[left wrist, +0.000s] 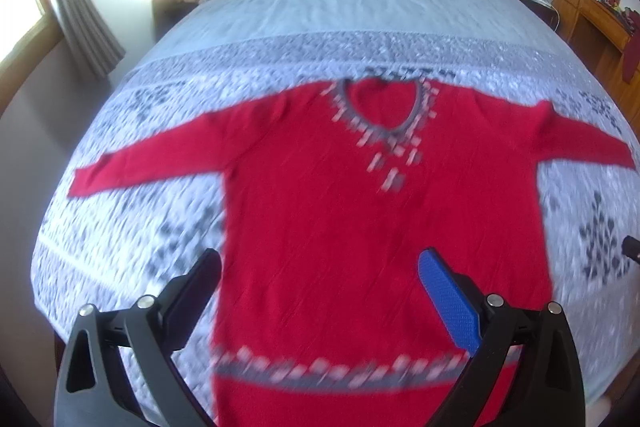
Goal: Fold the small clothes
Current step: 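Grasp the red sweater's sleeve cuff with the right gripper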
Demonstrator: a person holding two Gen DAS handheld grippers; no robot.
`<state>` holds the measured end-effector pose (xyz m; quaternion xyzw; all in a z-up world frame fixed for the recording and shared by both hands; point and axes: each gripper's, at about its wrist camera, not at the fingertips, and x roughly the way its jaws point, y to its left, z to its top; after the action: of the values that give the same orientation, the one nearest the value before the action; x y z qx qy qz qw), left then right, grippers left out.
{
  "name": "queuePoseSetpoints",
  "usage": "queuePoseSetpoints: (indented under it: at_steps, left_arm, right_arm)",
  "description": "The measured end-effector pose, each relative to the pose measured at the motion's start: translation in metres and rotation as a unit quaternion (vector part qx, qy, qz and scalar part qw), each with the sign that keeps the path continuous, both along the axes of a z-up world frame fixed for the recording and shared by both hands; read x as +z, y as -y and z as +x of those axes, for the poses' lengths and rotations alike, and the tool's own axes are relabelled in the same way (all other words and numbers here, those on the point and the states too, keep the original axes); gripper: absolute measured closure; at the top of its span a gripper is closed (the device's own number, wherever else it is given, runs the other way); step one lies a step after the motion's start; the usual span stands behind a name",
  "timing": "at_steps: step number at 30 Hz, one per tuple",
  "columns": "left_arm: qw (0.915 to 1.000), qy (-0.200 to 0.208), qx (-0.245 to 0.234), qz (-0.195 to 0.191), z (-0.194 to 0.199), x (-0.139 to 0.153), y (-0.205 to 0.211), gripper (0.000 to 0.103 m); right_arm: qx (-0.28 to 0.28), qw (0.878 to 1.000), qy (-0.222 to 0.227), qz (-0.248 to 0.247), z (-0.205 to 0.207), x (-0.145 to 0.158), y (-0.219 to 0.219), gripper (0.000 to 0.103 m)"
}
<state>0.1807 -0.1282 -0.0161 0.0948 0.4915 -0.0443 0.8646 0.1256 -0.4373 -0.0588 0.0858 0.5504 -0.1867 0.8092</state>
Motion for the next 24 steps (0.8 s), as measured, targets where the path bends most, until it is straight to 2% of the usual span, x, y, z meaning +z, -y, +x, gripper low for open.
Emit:
queuePoseSetpoints:
  at_steps: [3,7,12,16,20,22,23,24]
  left_arm:
    - [0.9999,-0.001,-0.005,-0.014,0.046,-0.008,0.049,0.004]
    - [0.9991,-0.018,-0.018,-0.035,0.094,-0.03,0.12,0.004]
    - [0.9984,-0.033,-0.023,-0.04,0.127,-0.058,0.184,0.004]
    - [0.9984,-0.036,-0.03,-0.032,0.14,-0.076,0.217,0.004]
    - [0.9983,-0.038,-0.035,-0.026,0.144,-0.087,0.229,0.004]
    - [0.9983,-0.037,-0.039,-0.022,0.145,-0.09,0.229,0.004]
    - [0.9985,-0.034,-0.039,-0.018,0.144,-0.091,0.227,0.004]
    - [0.9987,-0.031,-0.038,-0.014,0.144,-0.091,0.224,0.004]
  right_arm:
    - [-0.046,0.999,-0.002,0.018,0.029,-0.006,0.086,0.002]
    - [-0.102,0.994,-0.026,0.033,0.056,-0.026,0.2,0.002]
    - [-0.165,0.984,-0.043,0.051,0.064,-0.057,0.322,0.003]
    - [-0.159,0.983,-0.035,0.086,0.071,-0.074,0.364,0.003]
    - [-0.157,0.98,-0.022,0.119,0.077,-0.09,0.385,0.004]
    - [-0.164,0.977,-0.015,0.132,0.078,-0.096,0.394,0.007]
    - [-0.167,0.977,-0.013,0.133,0.078,-0.098,0.398,0.014]
    - [-0.171,0.977,-0.016,0.129,0.077,-0.098,0.397,0.026]
